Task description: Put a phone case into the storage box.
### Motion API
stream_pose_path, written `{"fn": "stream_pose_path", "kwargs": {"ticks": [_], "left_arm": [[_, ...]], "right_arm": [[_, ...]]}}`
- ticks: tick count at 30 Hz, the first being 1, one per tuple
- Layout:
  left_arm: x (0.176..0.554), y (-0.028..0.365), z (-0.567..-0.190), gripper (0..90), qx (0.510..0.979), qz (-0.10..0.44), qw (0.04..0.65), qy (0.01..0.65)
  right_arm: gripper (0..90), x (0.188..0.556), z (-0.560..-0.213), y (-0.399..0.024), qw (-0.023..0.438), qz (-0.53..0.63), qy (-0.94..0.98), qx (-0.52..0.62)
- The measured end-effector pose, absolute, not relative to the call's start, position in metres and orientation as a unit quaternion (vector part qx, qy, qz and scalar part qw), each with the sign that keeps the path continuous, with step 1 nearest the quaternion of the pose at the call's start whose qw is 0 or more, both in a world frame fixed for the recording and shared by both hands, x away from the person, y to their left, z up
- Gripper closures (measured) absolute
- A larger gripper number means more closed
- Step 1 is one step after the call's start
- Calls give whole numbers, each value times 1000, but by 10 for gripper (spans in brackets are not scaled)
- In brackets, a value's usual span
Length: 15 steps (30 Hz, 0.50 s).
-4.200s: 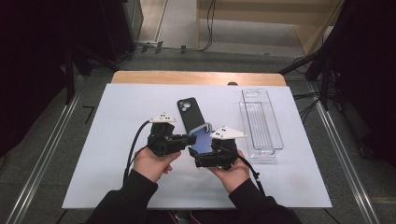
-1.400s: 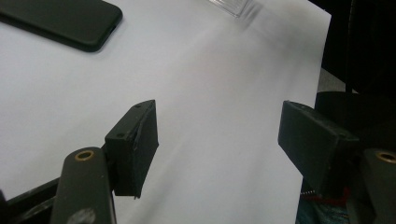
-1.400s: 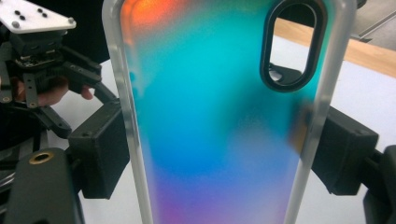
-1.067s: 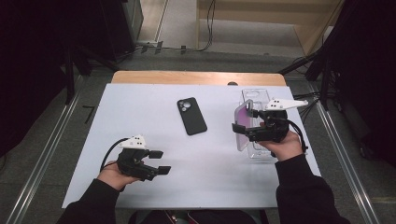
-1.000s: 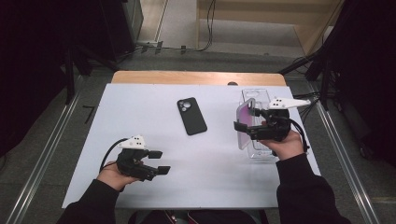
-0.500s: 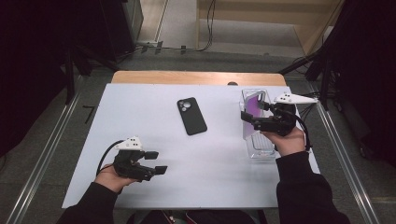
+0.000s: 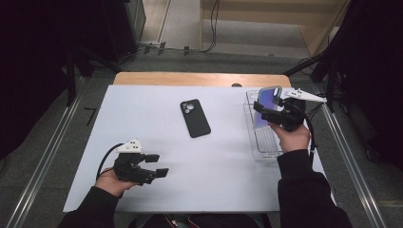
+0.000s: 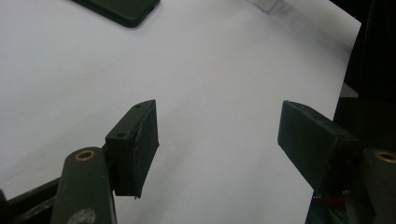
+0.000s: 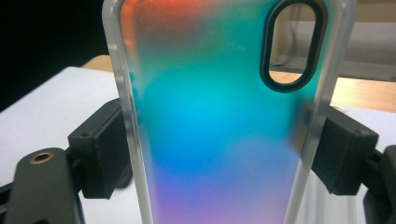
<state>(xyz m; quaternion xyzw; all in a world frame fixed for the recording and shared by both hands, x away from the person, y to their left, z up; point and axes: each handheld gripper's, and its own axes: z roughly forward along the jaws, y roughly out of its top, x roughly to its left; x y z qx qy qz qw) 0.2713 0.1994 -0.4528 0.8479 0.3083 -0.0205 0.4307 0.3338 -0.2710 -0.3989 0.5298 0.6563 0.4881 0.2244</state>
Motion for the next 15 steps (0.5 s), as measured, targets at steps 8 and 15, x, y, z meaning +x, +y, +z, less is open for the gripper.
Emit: {"fn": "stream_pose_path", "kwargs": {"ticks": [8,15], "left_arm": [[273,202,-453,296,846,-22,433,312],[274,201,-454,296,846,-22,432,313]], "right_arm": [[153,348,-405,-275,252,468,643,551],[152,364,-407,-278,262,468,630,562]]}}
